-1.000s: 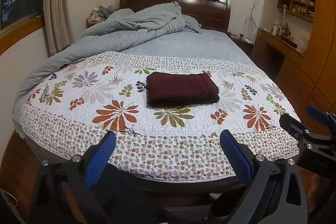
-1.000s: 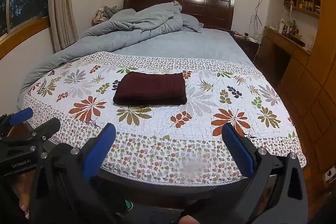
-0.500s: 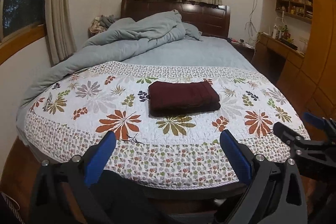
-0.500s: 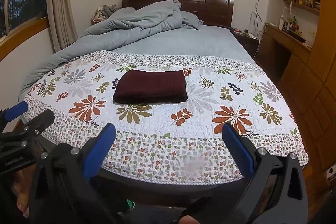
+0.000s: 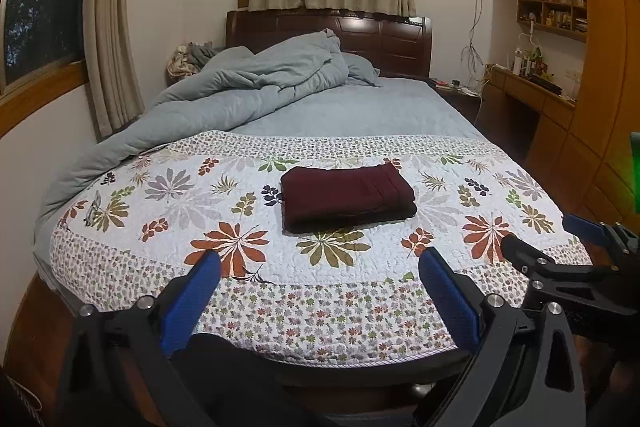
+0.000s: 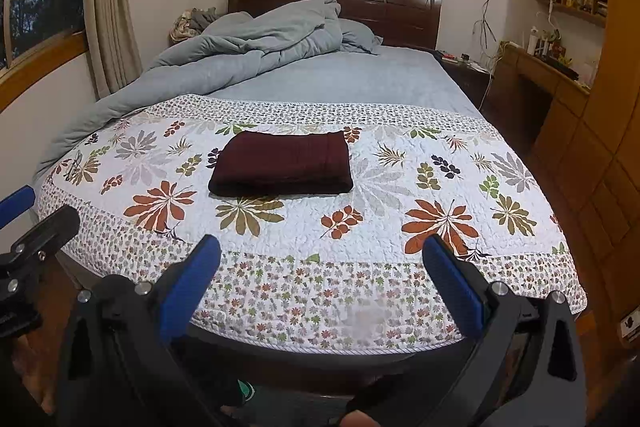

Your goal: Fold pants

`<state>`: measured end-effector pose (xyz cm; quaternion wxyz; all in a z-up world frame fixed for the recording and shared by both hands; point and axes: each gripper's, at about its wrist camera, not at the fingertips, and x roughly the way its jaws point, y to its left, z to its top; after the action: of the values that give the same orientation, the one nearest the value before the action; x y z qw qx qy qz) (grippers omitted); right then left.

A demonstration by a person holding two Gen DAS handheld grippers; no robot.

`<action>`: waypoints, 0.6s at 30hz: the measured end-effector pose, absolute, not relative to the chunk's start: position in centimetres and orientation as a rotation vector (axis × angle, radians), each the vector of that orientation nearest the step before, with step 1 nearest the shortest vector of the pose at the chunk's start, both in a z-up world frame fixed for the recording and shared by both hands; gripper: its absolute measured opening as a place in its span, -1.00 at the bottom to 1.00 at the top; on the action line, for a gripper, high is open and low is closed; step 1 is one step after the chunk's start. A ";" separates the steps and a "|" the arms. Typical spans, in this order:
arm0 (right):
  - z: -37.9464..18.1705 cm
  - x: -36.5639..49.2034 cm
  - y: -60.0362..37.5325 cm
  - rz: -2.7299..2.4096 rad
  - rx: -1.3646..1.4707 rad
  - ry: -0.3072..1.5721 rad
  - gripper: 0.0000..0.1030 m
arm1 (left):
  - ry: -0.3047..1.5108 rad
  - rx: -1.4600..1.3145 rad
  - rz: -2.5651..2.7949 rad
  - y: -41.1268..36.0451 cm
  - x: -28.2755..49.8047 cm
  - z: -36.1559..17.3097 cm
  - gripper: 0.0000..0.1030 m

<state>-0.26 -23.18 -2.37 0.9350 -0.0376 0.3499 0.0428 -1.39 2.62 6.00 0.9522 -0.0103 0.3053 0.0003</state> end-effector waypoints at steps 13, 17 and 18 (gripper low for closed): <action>-2.3 -0.2 -23.2 0.088 -0.077 0.714 0.95 | 0.619 -0.032 -0.007 2.8 -1.5 6.1 0.93; -2.3 -0.2 -23.2 0.088 -0.079 0.714 0.95 | 0.620 -0.030 -0.008 2.7 -1.6 6.2 0.93; -2.2 -0.2 -23.2 0.087 -0.080 0.713 0.95 | 0.621 -0.029 -0.008 2.7 -1.6 6.2 0.93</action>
<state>-0.15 -23.19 -2.23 0.9354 -0.0394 0.3488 0.0424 -1.57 2.72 6.15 0.9520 -0.0145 0.3057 -0.0041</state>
